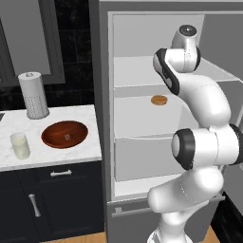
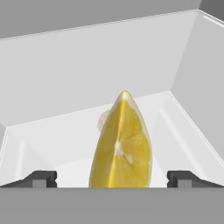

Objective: Grab a lemon wedge from the fridge and one ice cube from the ice bowl, and put them in the glass of lemonade.

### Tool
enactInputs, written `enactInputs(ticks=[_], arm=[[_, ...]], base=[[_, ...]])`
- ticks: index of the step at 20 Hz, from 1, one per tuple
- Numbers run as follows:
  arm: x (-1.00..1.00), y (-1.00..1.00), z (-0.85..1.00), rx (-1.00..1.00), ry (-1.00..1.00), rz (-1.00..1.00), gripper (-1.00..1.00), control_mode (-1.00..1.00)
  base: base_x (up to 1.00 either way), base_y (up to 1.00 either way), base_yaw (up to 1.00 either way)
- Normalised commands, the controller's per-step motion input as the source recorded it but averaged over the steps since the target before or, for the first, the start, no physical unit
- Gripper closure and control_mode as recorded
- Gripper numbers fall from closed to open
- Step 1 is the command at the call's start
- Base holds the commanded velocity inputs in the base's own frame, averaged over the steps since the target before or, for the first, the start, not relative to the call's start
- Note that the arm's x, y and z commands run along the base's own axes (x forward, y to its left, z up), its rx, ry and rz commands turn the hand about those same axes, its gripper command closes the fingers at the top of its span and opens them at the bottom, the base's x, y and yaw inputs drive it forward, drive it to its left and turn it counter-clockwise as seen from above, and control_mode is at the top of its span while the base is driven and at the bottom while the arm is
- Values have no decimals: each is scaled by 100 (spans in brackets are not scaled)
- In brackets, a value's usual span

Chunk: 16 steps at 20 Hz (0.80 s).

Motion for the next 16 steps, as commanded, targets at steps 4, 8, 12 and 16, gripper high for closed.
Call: enactInputs(ticks=[4, 8, 12, 16], arm=[[0, -1, 0, 0, 0, 0, -100, -100], [0, 0, 0, 0, 0, 0, -100, -100], [0, 0, 0, 0, 0, -6, -100, -100], [13, 0, -1, 0, 0, -10, -100, -100]], base=[[0, 0, 0], [0, 0, 0], [0, 0, 0], [0, 0, 0]])
